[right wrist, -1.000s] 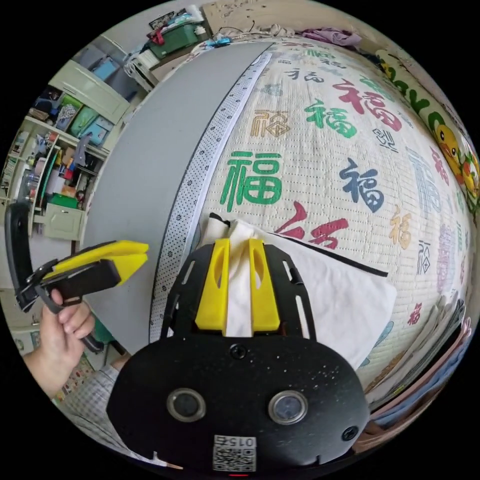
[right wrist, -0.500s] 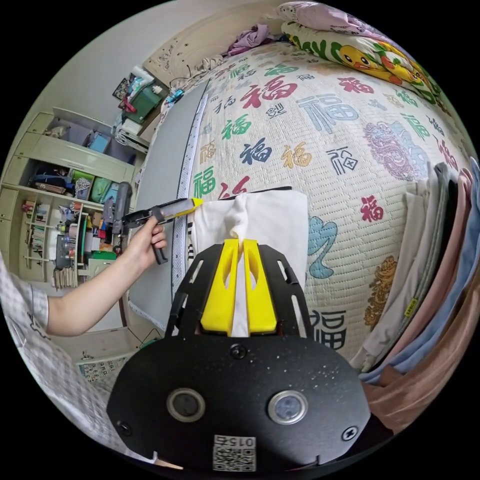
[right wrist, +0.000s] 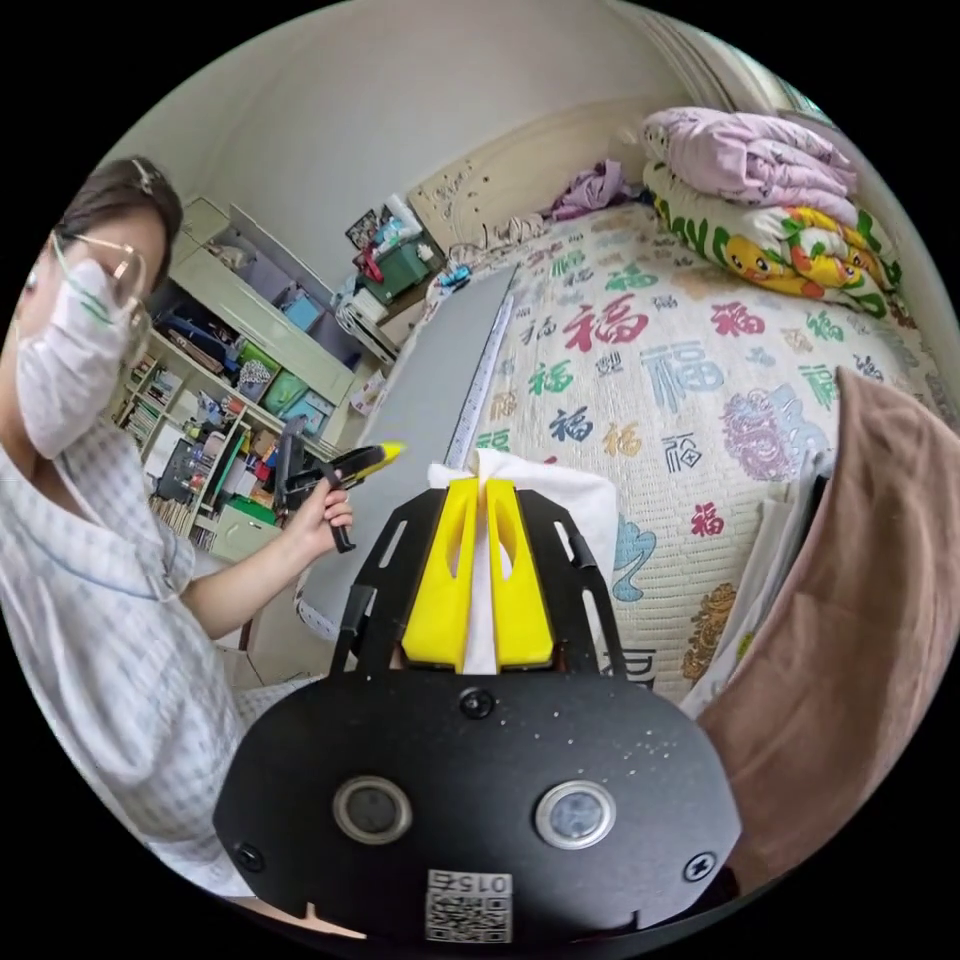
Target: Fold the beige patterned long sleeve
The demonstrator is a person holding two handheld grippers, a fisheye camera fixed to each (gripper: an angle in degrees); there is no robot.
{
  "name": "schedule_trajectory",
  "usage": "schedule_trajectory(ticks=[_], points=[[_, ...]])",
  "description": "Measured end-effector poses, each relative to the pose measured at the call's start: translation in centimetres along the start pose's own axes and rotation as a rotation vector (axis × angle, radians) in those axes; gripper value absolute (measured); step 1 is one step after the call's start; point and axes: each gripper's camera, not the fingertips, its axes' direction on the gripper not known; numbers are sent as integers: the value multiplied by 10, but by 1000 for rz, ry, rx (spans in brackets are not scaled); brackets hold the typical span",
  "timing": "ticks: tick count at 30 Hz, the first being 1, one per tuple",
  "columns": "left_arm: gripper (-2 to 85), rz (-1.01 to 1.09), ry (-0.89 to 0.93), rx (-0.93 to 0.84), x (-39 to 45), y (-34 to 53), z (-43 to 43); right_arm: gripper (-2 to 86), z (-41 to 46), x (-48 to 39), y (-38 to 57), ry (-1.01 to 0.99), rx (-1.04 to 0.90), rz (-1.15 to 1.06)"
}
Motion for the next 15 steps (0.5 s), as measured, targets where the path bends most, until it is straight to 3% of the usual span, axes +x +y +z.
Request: schedule_trajectory(ticks=[3,6,8,11,15], points=[[-8,25,31,143,-2,-3,-83,4,-46,-50,0,22,56,-34],[-4,-49,-14,18,-28,-5,-127,4,-59,-92,0,68,66,-42],[3,-108,40,-83,-47,2,-134,4,-47,-96,3,95,43,73],[49,-165,83,-185,-65,16,-130,4,-34,-95,9,121,22,210],[72,-125,83,-249,-60,23,-96,4,-40,-98,11,74,30,236]])
